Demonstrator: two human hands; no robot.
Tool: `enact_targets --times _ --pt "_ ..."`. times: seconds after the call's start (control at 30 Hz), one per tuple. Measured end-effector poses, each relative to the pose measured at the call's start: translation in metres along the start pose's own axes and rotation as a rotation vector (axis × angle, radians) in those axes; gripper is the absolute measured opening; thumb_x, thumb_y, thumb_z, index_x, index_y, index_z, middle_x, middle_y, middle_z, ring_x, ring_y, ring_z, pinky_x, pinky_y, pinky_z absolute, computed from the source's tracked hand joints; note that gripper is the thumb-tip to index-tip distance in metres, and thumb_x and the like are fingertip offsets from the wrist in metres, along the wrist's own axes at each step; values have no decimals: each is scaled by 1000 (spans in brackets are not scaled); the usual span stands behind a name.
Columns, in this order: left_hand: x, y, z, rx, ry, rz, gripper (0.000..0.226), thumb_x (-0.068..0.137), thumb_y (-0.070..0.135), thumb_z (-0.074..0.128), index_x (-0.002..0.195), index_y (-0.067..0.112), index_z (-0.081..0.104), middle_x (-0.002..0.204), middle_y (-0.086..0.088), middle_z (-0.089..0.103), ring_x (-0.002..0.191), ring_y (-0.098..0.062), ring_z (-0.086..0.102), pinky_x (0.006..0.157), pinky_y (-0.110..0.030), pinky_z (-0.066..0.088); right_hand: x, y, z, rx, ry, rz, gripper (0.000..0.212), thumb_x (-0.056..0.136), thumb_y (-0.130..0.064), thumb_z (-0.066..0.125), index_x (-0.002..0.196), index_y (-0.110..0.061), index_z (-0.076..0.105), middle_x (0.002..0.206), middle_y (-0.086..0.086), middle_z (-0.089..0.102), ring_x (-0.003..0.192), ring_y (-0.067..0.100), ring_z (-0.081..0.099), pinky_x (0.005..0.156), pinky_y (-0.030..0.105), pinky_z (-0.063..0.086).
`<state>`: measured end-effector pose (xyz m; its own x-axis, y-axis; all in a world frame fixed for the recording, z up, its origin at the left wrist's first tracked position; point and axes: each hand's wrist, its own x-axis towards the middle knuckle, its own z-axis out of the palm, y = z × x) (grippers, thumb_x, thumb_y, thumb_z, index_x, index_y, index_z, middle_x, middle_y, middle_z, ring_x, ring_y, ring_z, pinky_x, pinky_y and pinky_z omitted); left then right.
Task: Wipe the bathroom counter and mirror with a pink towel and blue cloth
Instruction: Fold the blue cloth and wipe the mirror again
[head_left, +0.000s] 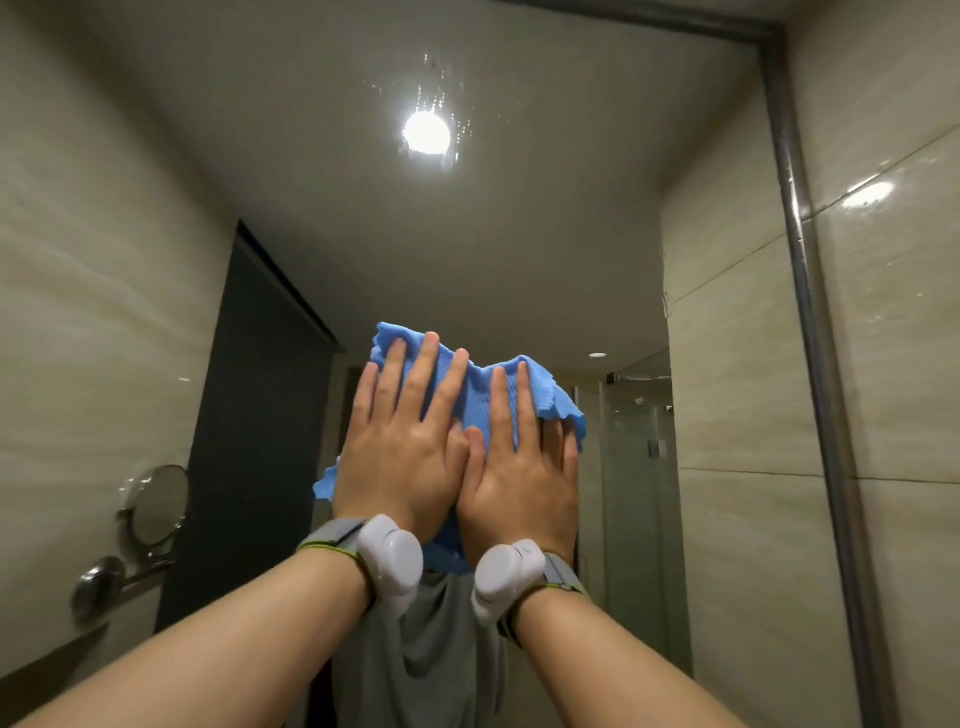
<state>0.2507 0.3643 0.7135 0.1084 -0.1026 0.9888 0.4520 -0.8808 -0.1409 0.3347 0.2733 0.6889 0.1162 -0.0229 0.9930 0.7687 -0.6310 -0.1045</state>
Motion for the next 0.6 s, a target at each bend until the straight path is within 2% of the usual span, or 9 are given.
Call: enact_targets --times 0.17,0.3,0.47,0.6 --pt "3 6 3 -2 15 9 63 103 41 23 163 22 28 170 -10 21 159 -32 12 128 -52 17 6 8 -3 -6 13 -30 59 103 -45 29 159 -27 21 167 -6 11 146 22 27 118 45 24" --pt "26 21 7 -6 23 -38 63 103 40 26 163 23 25 171 -9 19 159 -31 11 129 -51 13 34 24 -8 -15 34 -75 61 103 -46 25 159 -27 16 167 -6 10 147 21 27 118 44 24" --pt "58 47 14 -19 39 -16 63 103 41 23 163 23 24 171 -9 18 159 -31 10 129 -49 10 63 54 -14 -46 58 -71 61 103 -46 24 160 -27 15 167 -5 10 149 20 21 119 42 23" --pt "73 67 17 -29 61 2 63 102 40 26 163 23 26 171 -10 19 159 -32 12 129 -50 10 75 74 -20 -65 68 -51 60 104 -45 26 159 -26 16 167 -5 10 145 21 26 118 41 25"
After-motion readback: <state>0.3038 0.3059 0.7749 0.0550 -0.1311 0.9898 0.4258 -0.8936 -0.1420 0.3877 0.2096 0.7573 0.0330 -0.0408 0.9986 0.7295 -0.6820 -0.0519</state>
